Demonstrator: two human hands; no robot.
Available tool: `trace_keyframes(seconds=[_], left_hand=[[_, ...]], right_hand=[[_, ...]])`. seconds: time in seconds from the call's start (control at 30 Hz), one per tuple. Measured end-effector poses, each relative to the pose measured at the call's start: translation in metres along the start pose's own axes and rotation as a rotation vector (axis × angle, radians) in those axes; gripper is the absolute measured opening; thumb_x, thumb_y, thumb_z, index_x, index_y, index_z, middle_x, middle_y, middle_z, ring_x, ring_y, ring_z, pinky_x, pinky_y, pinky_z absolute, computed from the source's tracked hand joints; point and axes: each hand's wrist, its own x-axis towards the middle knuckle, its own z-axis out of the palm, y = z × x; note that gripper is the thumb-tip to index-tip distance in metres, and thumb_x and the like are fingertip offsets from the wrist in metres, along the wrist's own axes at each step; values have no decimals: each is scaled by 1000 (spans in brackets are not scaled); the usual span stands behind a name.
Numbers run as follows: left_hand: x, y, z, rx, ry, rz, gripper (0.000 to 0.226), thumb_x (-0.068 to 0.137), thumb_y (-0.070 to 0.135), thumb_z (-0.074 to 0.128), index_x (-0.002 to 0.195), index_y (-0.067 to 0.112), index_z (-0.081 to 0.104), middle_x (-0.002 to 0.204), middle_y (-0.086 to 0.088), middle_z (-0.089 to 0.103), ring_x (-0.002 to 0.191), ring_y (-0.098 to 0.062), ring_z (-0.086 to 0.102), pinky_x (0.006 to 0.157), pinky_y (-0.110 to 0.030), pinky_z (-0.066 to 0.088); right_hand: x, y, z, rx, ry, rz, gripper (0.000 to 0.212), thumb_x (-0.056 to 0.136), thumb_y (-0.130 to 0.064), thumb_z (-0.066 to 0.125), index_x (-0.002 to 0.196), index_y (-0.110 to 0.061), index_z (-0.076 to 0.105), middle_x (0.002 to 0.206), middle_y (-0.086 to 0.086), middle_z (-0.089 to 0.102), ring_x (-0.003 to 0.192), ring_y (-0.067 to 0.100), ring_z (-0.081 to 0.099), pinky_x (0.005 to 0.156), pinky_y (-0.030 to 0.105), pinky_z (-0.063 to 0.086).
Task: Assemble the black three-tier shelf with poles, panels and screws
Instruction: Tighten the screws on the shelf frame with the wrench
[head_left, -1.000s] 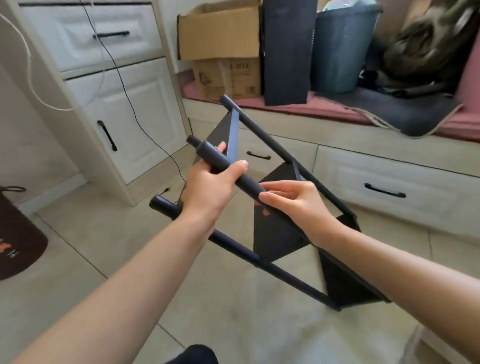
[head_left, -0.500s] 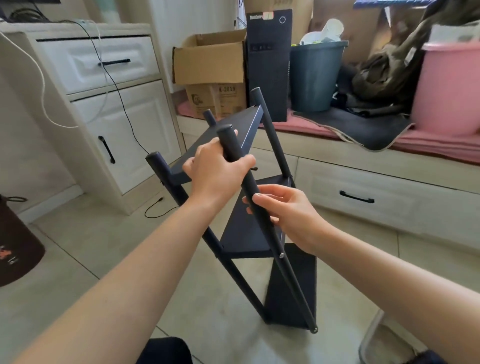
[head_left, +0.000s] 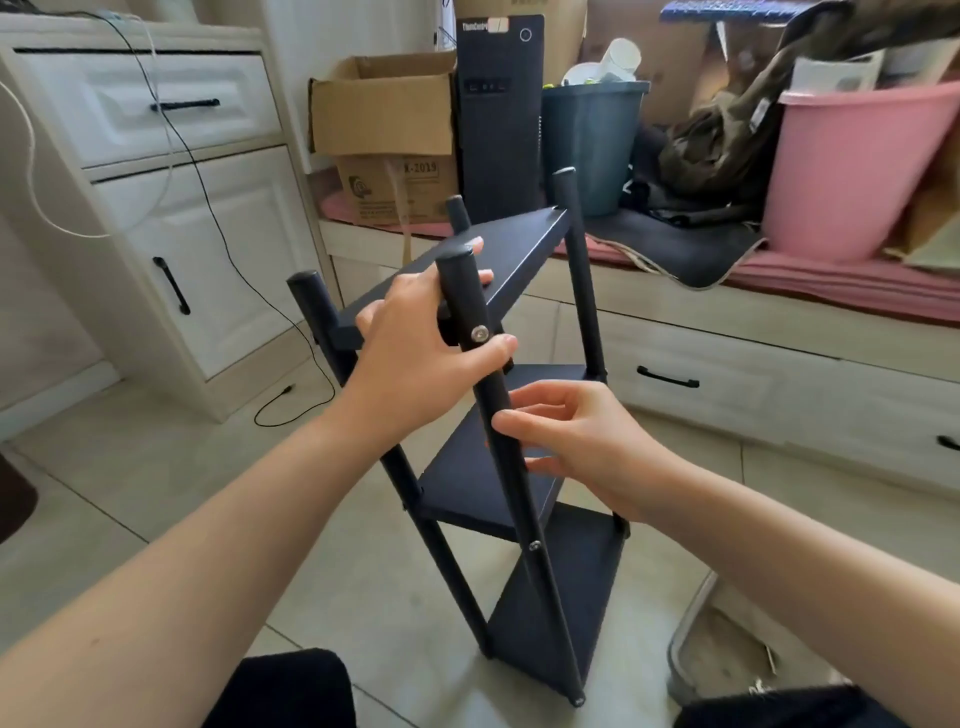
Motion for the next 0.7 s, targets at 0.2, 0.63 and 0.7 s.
trace_keyframes(seconds=[0.2, 0.63, 0.7], left_hand=[[-1, 2, 0, 7, -80, 53, 74, 78, 36, 79, 140, 48, 39, 128, 22, 61, 123, -4, 55, 115, -49, 35], [11, -13, -15, -64, -158, 94, 68, 79, 18, 84, 127, 51, 50, 128, 30, 61, 114, 17, 54, 87, 1, 40], [12, -14, -17, -71, -183, 103, 65, 78, 15, 84, 128, 44, 55, 126, 34, 60, 117, 16, 54, 90, -1, 41]], right_hand=[[-14, 8, -10, -64, -68, -8, 23, 88, -11, 73, 109, -18, 70, 99, -1, 77, 93, 14, 73, 76, 25, 59], [25, 33, -112, -281, 474, 99, 29, 93, -23, 67, 119, -11, 62, 103, 6, 71, 93, 19, 69, 80, 33, 57], [29, 38, -117, -293, 522, 121, 39, 94, -27, 66, 128, -9, 55, 112, 7, 66, 101, 21, 65, 88, 39, 56]])
